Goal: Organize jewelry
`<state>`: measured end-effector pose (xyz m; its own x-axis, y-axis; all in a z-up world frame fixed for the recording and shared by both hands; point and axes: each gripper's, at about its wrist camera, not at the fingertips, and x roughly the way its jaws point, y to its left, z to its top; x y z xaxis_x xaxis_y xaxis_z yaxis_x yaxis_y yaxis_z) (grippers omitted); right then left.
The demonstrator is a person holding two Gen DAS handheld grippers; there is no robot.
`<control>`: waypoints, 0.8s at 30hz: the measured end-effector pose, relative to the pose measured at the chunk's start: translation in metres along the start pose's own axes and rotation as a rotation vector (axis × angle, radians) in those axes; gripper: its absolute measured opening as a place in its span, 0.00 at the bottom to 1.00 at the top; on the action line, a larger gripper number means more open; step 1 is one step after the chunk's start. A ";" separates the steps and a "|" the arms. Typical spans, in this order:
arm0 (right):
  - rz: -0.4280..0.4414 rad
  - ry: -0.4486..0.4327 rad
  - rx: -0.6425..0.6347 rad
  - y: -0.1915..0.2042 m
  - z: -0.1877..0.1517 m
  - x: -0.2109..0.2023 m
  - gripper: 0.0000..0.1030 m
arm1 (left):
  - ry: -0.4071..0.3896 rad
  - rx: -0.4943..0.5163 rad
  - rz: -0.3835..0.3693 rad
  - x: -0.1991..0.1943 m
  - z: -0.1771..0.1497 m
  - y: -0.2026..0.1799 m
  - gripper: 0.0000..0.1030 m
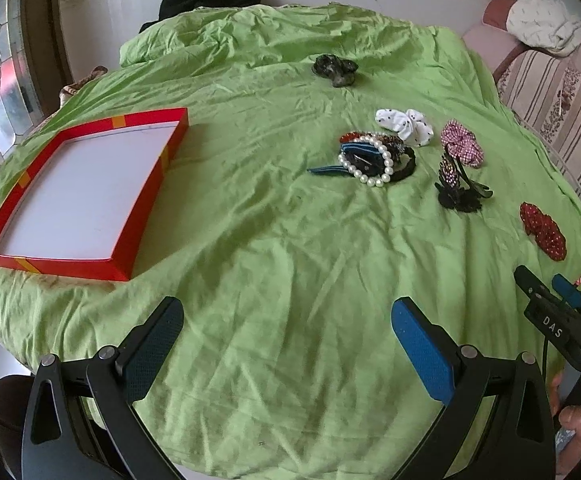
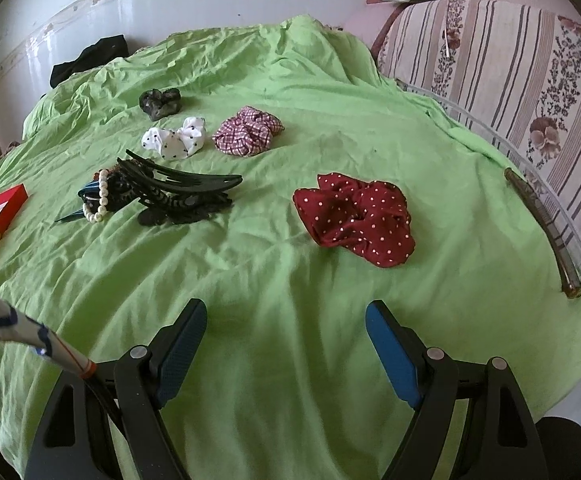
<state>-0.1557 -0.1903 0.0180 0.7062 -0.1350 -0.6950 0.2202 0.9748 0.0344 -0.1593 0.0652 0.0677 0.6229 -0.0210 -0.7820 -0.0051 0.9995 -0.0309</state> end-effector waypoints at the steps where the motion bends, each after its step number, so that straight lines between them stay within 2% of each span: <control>1: 0.003 0.001 0.002 0.000 0.000 0.000 0.83 | 0.005 0.002 -0.004 0.001 0.000 -0.001 1.00; 9: 0.009 0.005 0.007 0.000 0.001 0.001 0.83 | 0.033 0.011 -0.038 0.008 0.000 -0.005 0.98; 12: 0.012 0.006 0.007 0.001 0.001 0.002 0.83 | 0.046 0.017 -0.052 0.009 0.002 -0.006 0.85; 14: 0.016 0.006 0.006 0.001 0.001 0.002 0.83 | 0.061 0.016 -0.067 0.011 0.004 -0.005 0.70; 17: 0.042 0.007 -0.004 0.004 0.004 0.000 0.83 | 0.077 0.002 -0.098 0.011 0.011 0.002 0.57; 24: 0.134 -0.022 -0.075 0.016 0.037 -0.009 0.83 | 0.062 -0.016 -0.150 0.009 0.047 0.012 0.56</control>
<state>-0.1335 -0.1802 0.0512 0.7404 -0.0062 -0.6722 0.0731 0.9948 0.0713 -0.1165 0.0781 0.0896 0.5680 -0.1714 -0.8050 0.0712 0.9846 -0.1595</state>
